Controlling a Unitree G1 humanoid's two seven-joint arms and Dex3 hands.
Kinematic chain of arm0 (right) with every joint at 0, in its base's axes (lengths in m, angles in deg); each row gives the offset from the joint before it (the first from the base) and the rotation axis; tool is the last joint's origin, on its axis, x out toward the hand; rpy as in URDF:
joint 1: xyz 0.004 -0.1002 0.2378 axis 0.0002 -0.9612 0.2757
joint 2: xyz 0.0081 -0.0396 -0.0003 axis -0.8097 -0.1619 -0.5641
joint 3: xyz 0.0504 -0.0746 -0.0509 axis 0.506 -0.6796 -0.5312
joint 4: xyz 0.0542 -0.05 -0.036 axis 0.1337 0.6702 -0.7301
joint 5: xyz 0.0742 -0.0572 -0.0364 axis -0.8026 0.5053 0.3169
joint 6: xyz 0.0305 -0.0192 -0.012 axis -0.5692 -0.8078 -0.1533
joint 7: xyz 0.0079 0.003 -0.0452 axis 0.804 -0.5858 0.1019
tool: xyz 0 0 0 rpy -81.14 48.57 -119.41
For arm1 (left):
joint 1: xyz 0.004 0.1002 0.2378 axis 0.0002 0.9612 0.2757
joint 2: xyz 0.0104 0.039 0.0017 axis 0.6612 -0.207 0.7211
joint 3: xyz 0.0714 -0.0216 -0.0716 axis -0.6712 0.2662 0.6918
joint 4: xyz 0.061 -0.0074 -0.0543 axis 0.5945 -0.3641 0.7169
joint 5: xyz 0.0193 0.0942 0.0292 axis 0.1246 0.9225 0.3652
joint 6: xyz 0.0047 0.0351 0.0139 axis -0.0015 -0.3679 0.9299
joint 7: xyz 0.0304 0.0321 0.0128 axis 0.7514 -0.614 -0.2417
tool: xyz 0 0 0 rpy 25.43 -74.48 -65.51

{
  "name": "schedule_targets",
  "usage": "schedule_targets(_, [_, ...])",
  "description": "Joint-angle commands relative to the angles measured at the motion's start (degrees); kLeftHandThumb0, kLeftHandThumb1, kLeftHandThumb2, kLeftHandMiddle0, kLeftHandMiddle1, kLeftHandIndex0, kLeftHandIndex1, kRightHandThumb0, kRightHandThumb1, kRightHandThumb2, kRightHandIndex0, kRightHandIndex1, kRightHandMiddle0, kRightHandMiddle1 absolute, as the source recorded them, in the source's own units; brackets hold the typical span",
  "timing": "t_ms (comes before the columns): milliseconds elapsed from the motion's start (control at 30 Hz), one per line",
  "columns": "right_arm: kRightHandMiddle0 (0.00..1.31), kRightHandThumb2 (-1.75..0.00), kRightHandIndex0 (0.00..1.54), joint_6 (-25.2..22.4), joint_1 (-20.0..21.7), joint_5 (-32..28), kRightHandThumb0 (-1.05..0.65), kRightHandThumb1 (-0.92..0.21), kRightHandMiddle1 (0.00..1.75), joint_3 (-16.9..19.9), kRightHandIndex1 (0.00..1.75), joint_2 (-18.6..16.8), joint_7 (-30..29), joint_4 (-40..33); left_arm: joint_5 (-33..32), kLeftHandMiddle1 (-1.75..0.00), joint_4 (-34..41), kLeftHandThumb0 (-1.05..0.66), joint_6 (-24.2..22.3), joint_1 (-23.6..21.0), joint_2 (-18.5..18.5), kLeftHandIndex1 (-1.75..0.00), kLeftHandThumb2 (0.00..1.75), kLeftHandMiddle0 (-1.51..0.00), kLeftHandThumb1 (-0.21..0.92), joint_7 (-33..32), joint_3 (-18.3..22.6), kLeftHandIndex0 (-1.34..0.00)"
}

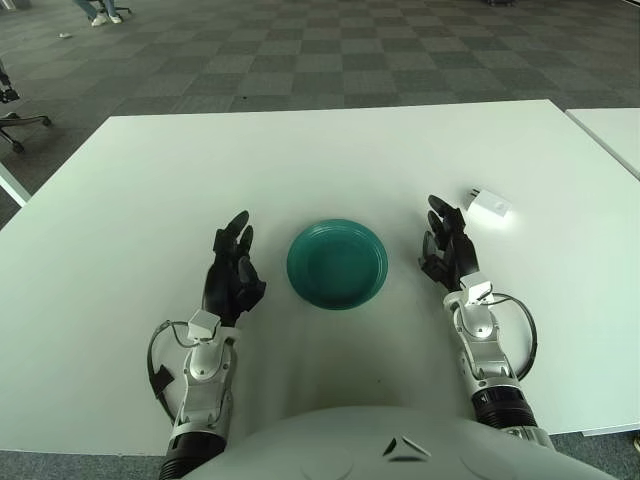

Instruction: Put the charger into the plate.

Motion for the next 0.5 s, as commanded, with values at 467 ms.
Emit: schedule_targets(467, [0.00, -0.60, 0.30, 7.52, -5.25, 35.46, -0.79, -0.92, 0.71, 1.07, 0.03, 9.27, -28.15, -16.02, 0.19, -0.01, -6.73, -0.96, 0.33, 1.75, -0.17, -0.71, 0.98, -0.29, 0.92, 0.46, -0.31, 0.00])
